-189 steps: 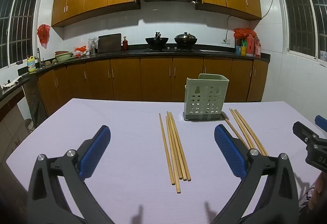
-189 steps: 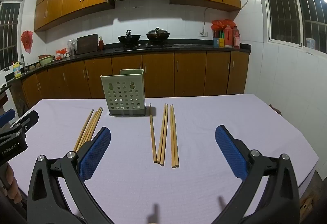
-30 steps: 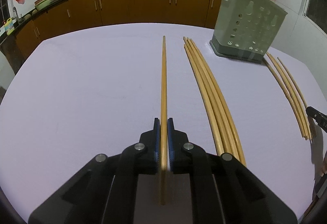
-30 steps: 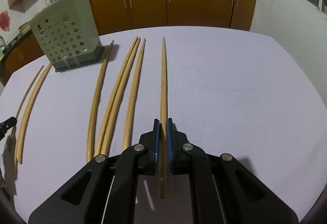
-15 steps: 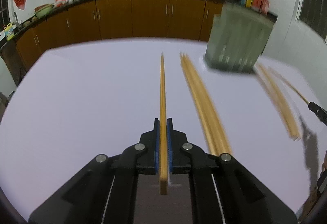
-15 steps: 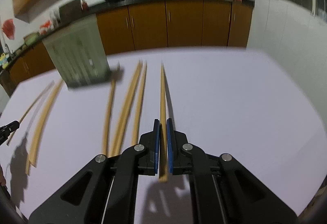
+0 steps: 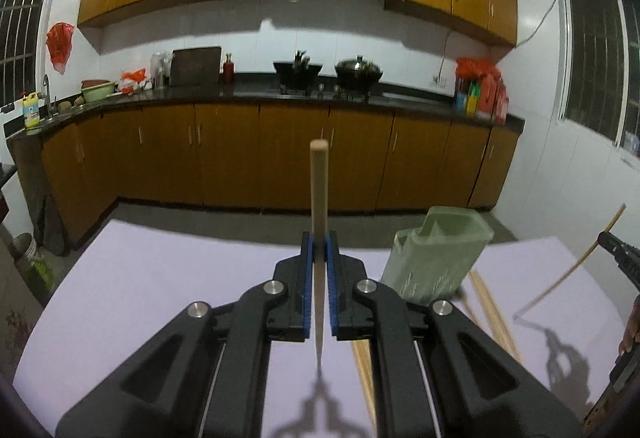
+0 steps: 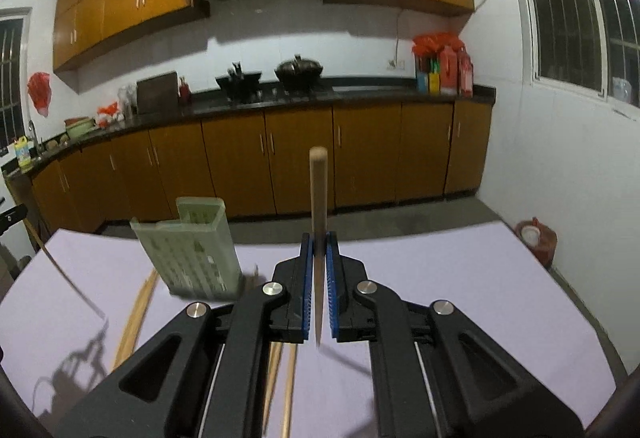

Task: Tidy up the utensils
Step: 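Lift the held chopsticks upright over the green holder with both tools, then open both tools to drop the chopsticks into the green holder, then close the left tool on a chopstick while the right tool grasps another chopstick, then raise the held chopsticks upright and carry them above the green holder with both tools, then open both tools to drop the chopsticks into the green holder, then close the left tool on a chopstick while the right tool grasps another chopstick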

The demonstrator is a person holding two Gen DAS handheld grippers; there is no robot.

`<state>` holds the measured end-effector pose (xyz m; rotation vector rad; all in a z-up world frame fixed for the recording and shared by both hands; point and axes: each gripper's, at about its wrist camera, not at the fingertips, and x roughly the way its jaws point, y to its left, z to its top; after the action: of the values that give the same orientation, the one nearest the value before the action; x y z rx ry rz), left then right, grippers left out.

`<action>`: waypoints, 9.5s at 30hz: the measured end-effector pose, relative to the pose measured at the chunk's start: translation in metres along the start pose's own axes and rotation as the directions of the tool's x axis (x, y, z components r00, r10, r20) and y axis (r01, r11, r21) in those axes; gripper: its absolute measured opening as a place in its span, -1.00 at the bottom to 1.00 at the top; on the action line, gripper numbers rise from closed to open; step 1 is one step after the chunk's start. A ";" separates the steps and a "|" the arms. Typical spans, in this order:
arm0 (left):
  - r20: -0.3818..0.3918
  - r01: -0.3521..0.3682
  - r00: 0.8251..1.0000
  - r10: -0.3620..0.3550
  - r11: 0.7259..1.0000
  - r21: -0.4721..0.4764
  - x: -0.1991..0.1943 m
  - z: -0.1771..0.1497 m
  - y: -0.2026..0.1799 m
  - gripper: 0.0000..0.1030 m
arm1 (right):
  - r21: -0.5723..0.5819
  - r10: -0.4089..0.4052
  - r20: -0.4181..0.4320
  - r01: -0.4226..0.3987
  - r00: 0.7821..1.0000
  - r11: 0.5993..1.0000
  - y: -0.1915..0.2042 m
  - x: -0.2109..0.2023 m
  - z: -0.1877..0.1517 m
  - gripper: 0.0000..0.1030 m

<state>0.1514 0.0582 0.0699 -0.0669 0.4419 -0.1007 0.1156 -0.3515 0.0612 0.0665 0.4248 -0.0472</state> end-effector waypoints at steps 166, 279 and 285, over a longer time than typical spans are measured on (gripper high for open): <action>-0.431 -0.026 0.902 0.028 1.000 0.010 0.082 -0.170 -0.011 -0.78 | 0.013 -0.034 -0.433 0.044 0.901 0.999 0.008 0.088 -0.149 -0.84; -0.427 0.086 0.897 -0.113 0.993 -0.082 0.092 -0.162 -0.029 -0.52 | 0.091 -0.003 -0.476 0.052 0.880 0.995 0.021 0.103 -0.141 -0.85; -0.444 0.092 0.890 -0.103 0.995 -0.045 0.099 -0.165 -0.038 -0.63 | 0.081 -0.005 -0.470 0.049 0.882 0.996 0.019 0.103 -0.141 -0.85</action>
<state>0.1661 0.0024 -0.1174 -0.0891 0.9013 -0.2122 0.1527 -0.3257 -0.1085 0.1636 0.9127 -0.0784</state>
